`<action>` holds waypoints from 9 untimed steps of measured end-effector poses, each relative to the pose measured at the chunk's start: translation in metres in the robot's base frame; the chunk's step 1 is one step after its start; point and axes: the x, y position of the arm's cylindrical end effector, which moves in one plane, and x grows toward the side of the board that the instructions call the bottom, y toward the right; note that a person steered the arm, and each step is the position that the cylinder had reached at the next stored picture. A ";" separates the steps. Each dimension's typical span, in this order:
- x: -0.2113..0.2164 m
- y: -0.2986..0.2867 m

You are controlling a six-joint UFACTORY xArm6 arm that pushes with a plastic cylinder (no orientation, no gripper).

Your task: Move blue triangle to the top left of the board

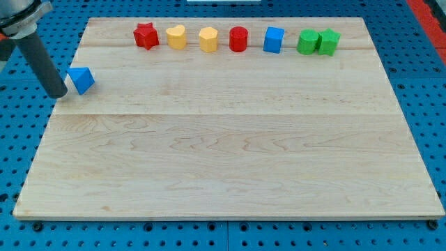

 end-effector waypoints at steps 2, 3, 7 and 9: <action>0.007 0.036; -0.003 0.058; -0.030 0.036; -0.031 -0.008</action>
